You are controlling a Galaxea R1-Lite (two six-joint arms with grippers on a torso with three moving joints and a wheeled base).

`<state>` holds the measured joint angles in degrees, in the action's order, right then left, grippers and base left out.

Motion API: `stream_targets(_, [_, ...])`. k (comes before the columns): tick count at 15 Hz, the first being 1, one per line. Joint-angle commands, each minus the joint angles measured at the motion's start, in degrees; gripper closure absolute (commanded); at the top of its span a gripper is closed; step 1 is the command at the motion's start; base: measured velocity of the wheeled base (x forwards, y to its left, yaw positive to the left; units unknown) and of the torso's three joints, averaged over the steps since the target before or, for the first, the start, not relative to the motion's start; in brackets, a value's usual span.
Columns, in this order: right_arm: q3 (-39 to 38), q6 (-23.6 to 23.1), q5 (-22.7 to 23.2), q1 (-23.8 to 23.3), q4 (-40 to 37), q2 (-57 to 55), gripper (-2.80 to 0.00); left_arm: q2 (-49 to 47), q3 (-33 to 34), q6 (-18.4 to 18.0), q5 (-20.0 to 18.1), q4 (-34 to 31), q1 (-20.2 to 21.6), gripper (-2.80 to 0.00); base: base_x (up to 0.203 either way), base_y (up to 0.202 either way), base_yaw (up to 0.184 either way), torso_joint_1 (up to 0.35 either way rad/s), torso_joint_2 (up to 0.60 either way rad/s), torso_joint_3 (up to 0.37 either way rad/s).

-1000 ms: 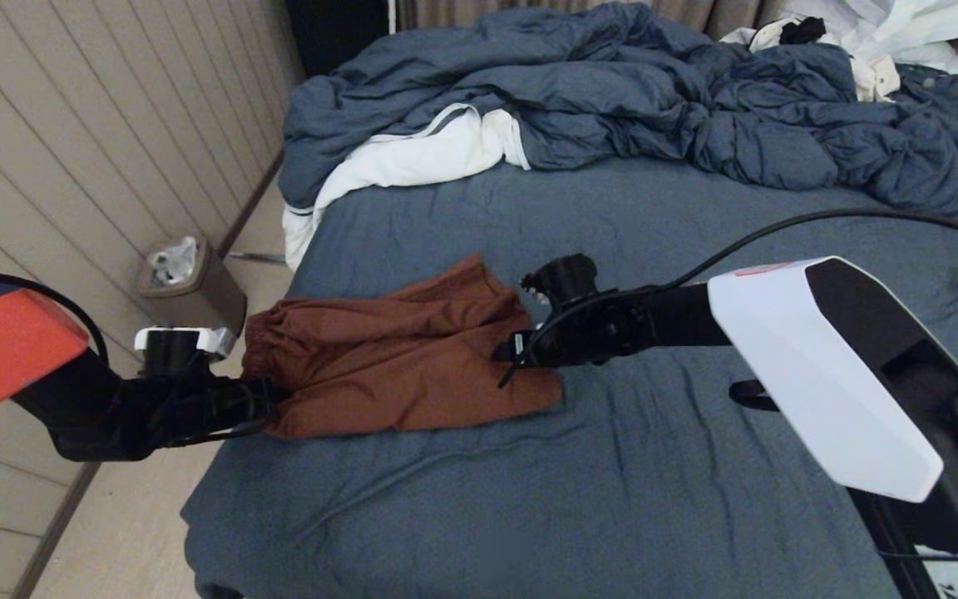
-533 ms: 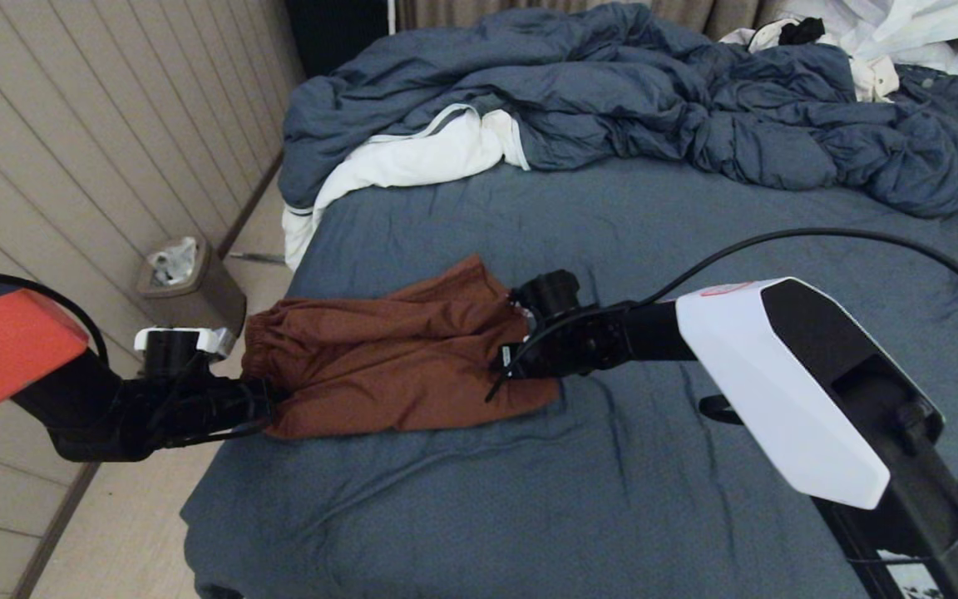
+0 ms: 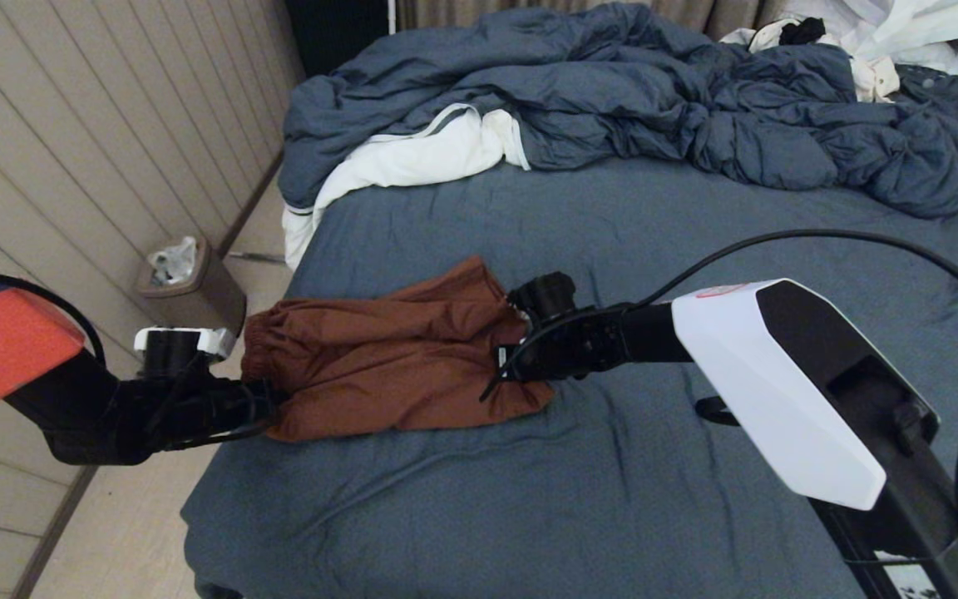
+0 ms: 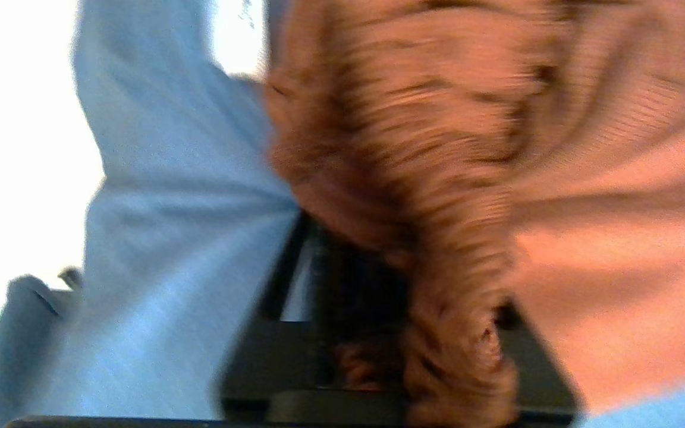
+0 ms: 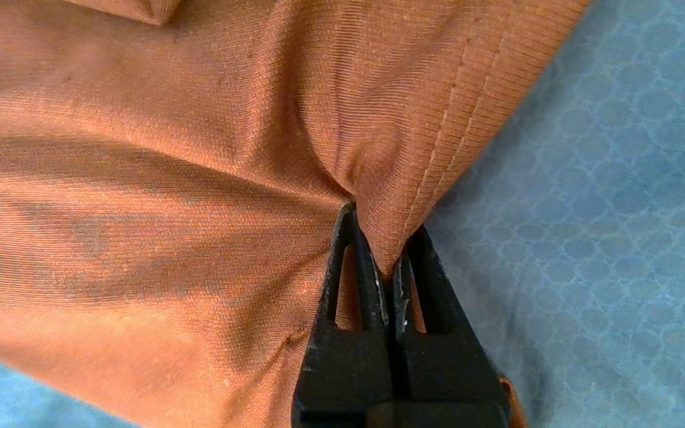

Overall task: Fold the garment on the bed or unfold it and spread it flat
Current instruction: Fold the brown shorts

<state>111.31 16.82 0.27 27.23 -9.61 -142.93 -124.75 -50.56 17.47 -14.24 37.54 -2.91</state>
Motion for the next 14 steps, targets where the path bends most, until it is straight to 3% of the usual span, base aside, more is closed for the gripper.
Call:
stream_targets(1, [-1.1,2.2,2.0,0.0,-0.1,2.1,0.0,6.3,3.9,1.4,-0.2,0.3,-3.2,0.0,0.0,0.0,0.0,0.0,0.0,0.0])
stream_targets(4, [-4.0,3.1,3.0,-0.2,-0.1,5.0,0.0,12.2,8.9,3.6,-0.1,0.1,-7.3,0.0,0.0,0.0,0.0,0.0,0.0,0.0])
stream_targets(8, [-9.9,3.0,3.6,-1.4,-0.1,9.9,0.0,14.1,12.4,4.1,0.1,-0.8,-9.1,0.0,0.0,0.0,0.0,0.0,0.0,0.0])
stream_targets(14, [-17.7,1.1,4.9,-3.6,-0.1,14.9,0.0,17.3,23.6,3.4,0.1,1.0,-9.5,0.0,0.0,0.0,0.0,0.0,0.0,0.0])
